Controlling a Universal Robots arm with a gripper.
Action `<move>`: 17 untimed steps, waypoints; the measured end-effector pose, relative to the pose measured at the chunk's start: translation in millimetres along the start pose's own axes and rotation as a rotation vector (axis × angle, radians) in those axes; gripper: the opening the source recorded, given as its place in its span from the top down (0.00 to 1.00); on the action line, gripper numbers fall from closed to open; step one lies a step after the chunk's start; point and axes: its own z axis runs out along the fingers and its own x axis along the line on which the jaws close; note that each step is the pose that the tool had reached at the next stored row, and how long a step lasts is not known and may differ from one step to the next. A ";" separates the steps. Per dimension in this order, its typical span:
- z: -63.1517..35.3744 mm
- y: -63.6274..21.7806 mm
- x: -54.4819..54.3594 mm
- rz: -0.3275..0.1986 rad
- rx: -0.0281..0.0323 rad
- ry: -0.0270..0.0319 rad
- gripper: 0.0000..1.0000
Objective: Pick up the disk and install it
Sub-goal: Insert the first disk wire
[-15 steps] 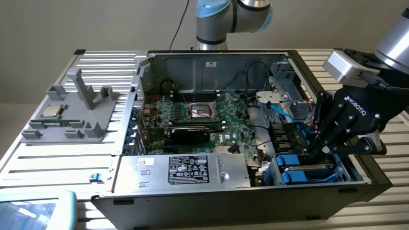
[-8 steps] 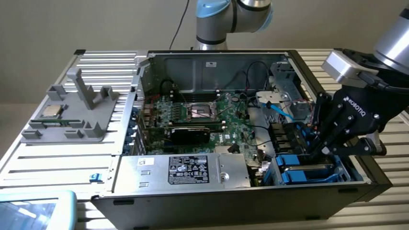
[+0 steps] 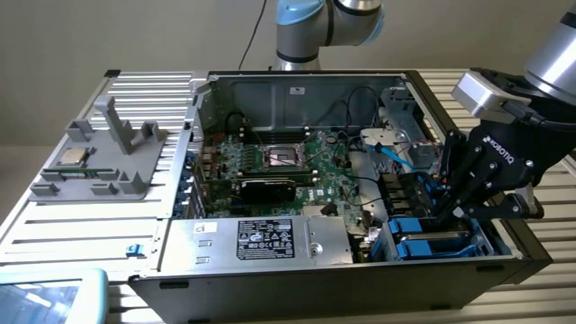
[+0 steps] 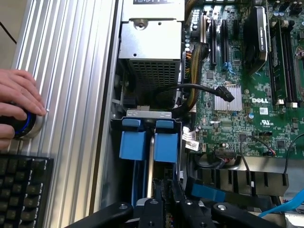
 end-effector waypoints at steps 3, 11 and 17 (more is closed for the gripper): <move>0.4 -0.1 -1.3 0.000 0.0008 0.0010 0.83; 0.8 -0.3 -5.2 0.004 0.0003 0.0176 0.83; 0.8 -0.4 -6.3 0.008 0.0000 0.0324 0.83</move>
